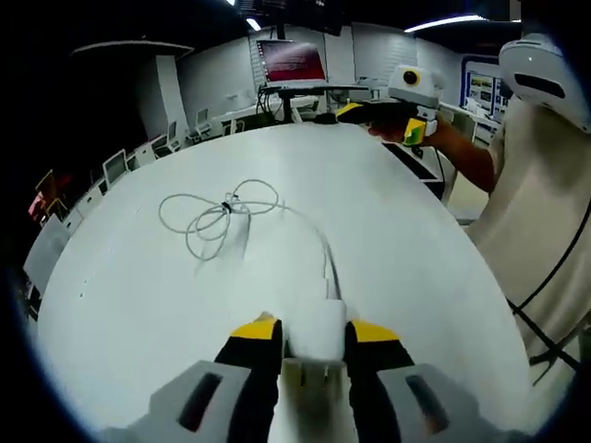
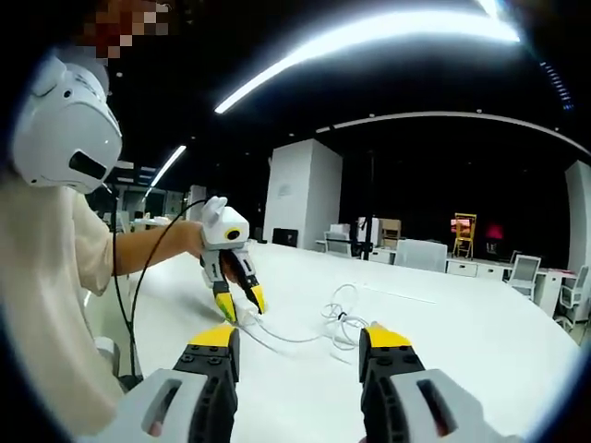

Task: Plug the desk Type‑C cable into the charger adapter.

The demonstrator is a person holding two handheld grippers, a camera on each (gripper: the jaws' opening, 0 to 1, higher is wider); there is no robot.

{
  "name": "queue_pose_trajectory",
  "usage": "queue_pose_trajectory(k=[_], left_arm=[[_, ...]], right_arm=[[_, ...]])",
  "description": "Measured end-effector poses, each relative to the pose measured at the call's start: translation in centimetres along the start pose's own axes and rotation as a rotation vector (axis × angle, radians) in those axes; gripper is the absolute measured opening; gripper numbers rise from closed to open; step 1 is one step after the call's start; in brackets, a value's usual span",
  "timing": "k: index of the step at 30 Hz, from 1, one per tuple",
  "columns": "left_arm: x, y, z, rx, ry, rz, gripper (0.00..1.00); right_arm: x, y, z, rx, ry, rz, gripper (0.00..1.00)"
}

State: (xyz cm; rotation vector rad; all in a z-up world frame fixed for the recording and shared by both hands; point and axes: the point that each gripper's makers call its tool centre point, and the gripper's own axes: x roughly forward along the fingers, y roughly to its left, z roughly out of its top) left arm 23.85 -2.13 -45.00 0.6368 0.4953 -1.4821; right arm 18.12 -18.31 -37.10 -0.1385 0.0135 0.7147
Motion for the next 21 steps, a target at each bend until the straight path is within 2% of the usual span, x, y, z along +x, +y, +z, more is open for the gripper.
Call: queue_pose_trajectory(k=[6,12,14,18,21], left_arm=[[0.2,0.2,0.3,-0.022,-0.009,0.012,0.26],[0.0,0.4,0.7,-0.002,-0.025,0.02,0.26],[-0.2,1.3,1.4,-0.025,-0.058,0.049,0.25],[-0.5,3.0,1.9,-0.006,-0.071,0.099,0.25],[-0.9,4.1,2.1,-0.002,-0.077,0.107,0.25]], right_arm=[[0.0,-0.1,0.1,0.004,-0.004,-0.003,0.53],[0.1,0.0,0.1,0.005,-0.006,0.001,0.53],[0.2,0.0,0.1,0.004,-0.007,0.003,0.53],[0.3,0.2,0.1,0.004,-0.005,0.006,0.53],[0.3,0.3,0.1,0.003,-0.004,0.009,0.53]])
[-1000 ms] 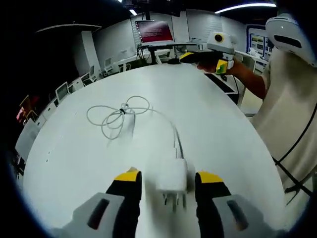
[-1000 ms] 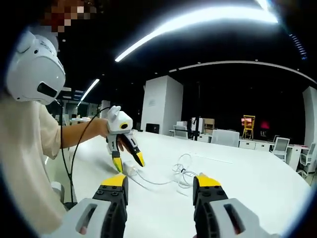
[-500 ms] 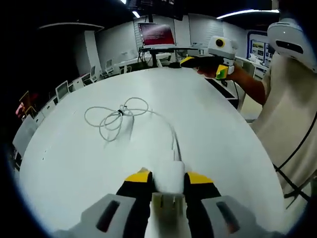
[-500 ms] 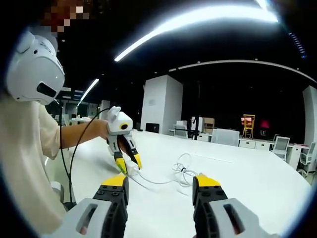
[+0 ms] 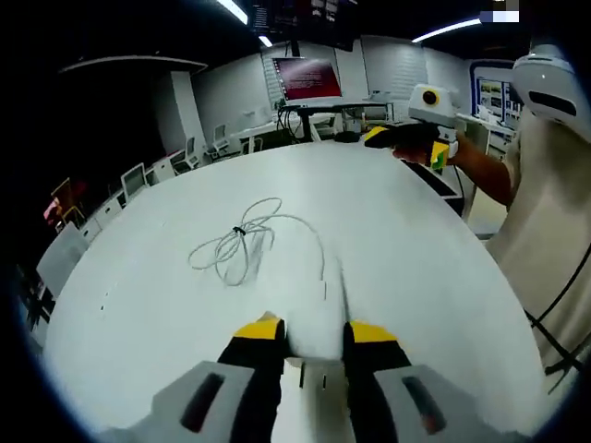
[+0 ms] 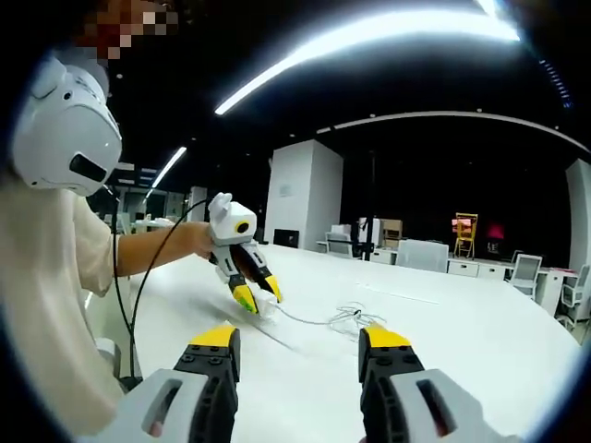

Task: Plug the desk Type‑C cable into the charger adapter.

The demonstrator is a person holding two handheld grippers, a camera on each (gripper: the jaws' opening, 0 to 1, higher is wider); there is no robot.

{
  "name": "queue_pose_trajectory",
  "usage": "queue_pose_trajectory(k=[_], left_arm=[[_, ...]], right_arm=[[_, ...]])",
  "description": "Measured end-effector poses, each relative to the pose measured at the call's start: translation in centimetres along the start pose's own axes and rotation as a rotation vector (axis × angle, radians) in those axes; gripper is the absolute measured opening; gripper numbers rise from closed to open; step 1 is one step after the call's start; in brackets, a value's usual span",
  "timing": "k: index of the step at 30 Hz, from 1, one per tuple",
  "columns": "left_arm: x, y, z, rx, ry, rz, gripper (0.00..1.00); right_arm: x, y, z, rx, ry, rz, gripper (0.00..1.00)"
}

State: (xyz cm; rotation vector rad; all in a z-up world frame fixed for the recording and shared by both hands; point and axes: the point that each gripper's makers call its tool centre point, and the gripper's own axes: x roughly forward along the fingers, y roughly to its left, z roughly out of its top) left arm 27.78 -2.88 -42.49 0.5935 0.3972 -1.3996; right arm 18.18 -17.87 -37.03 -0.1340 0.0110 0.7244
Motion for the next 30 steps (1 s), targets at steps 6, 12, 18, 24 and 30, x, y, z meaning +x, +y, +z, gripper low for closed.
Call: queue_pose_trajectory(k=[6,12,18,24,30], left_arm=[[-0.3,3.5,0.0,0.016,0.019,0.054,0.26],[0.0,6.9,-0.6,0.02,0.046,0.091,0.26],[0.8,10.3,-0.8,-0.007,0.044,0.104,0.26],[1.9,12.2,-2.0,-0.024,0.061,0.082,0.26],[3.0,12.0,-2.8,-0.071,0.051,0.061,0.26]], right_arm=[[0.1,0.0,0.0,-0.003,0.005,0.0,0.53],[0.2,0.0,0.0,-0.007,0.009,0.002,0.52],[0.4,-0.2,-0.6,-0.008,0.029,0.0,0.52],[0.4,-0.2,-0.7,-0.011,0.036,-0.001,0.52],[0.3,-0.4,-0.9,-0.012,0.041,-0.005,0.52]])
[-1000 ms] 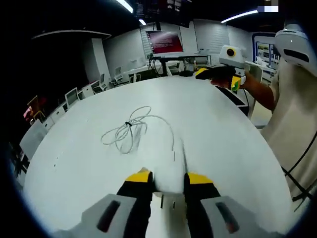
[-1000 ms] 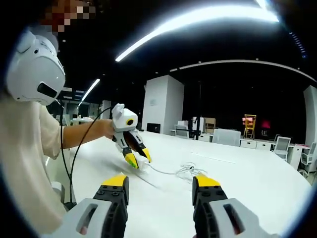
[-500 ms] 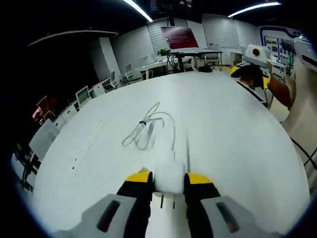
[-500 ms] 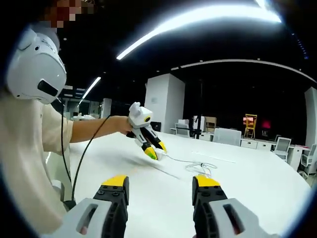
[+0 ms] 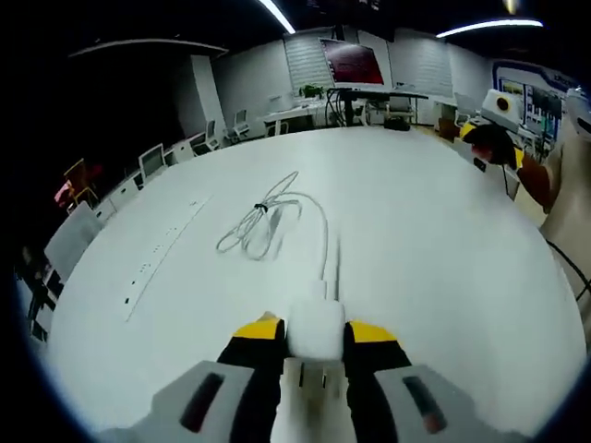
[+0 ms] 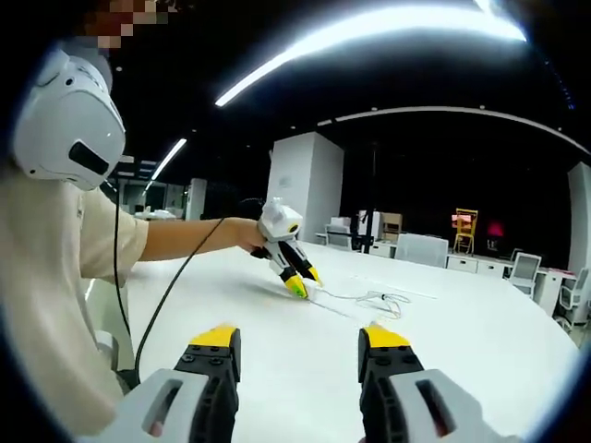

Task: Plug the desk Type‑C cable into the charger adapter.

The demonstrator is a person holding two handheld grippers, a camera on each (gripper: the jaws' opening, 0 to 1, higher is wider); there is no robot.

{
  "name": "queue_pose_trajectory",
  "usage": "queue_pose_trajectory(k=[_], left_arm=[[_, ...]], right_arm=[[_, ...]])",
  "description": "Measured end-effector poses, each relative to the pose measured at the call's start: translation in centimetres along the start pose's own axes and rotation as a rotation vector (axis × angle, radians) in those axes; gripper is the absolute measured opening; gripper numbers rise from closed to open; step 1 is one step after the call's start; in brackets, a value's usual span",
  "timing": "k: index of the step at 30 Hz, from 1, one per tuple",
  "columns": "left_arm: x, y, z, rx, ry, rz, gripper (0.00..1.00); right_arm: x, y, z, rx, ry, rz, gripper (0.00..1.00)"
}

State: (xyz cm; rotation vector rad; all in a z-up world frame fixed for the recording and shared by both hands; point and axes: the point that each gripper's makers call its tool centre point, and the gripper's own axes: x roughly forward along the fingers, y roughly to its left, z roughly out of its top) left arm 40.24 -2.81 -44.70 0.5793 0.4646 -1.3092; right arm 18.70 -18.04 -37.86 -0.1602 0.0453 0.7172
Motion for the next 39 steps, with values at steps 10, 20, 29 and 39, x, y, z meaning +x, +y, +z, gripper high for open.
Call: queue_pose_trajectory(k=[10,20,29,39], left_arm=[[0.0,-0.3,0.3,-0.012,-0.037,-0.003,0.27],[-1.1,-0.3,-0.5,-0.043,-0.048,0.013,0.38],[-4.6,-0.1,1.5,-0.092,-0.225,0.123,0.39],[-9.1,-0.8,2.3,-0.098,-0.304,0.219,0.42]], right_arm=[[0.7,0.1,-0.1,-0.001,0.008,0.009,0.52],[1.1,0.4,-0.3,0.004,0.009,0.02,0.52],[1.6,0.7,-0.1,0.007,-0.001,0.029,0.52],[2.2,-0.1,-0.7,0.011,0.0,-0.032,0.52]])
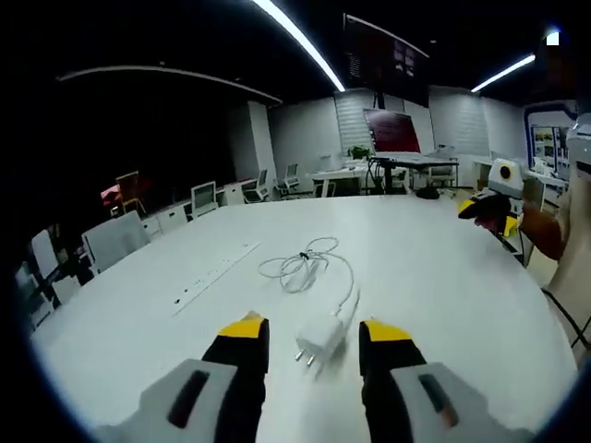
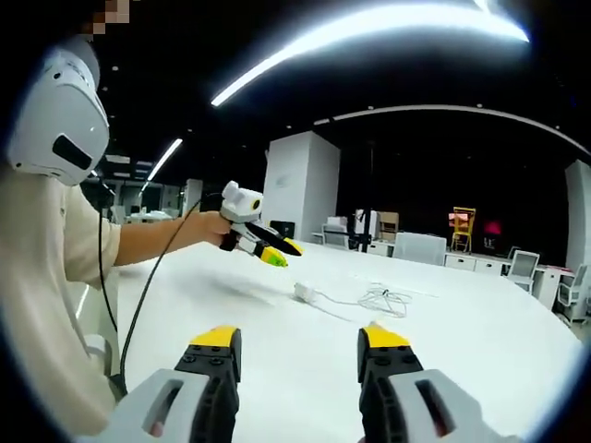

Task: Plug the desk Type‑C cable into the charger adapter.

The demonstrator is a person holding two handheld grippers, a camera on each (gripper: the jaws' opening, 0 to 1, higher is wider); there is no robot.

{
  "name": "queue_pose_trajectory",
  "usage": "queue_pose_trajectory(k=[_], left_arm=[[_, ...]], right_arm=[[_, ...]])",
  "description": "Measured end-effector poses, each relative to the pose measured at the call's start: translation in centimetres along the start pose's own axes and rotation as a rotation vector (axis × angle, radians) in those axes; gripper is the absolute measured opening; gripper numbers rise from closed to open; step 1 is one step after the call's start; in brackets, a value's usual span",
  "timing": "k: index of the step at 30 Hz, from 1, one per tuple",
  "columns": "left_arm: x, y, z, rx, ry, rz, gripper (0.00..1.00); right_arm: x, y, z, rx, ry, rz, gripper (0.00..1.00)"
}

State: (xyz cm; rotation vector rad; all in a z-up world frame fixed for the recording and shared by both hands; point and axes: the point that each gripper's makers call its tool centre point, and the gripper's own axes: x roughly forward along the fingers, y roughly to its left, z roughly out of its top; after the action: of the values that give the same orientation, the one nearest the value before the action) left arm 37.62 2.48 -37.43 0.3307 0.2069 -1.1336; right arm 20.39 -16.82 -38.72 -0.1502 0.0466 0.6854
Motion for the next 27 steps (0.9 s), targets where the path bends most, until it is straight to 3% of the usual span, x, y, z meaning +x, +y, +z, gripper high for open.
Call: queue_pose_trajectory(k=[8,13,20,27], left_arm=[[-3.7,-0.5,1.4,0.047,-0.013,0.064,0.42],[-5.3,-0.9,1.4,0.098,0.027,0.105,0.43],[-7.6,-1.2,3.0,0.099,-0.019,0.17,0.43],[-9.2,-1.8,2.9,0.094,-0.015,0.225,0.42]], right_arm=[[0.6,-1.0,0.3,0.011,-0.027,-0.03,0.52],[0.7,-1.3,0.3,0.011,-0.029,-0.028,0.52],[0.7,-1.9,0.4,0.009,-0.032,-0.037,0.52],[0.5,-2.7,0.4,0.02,-0.034,-0.052,0.52]])
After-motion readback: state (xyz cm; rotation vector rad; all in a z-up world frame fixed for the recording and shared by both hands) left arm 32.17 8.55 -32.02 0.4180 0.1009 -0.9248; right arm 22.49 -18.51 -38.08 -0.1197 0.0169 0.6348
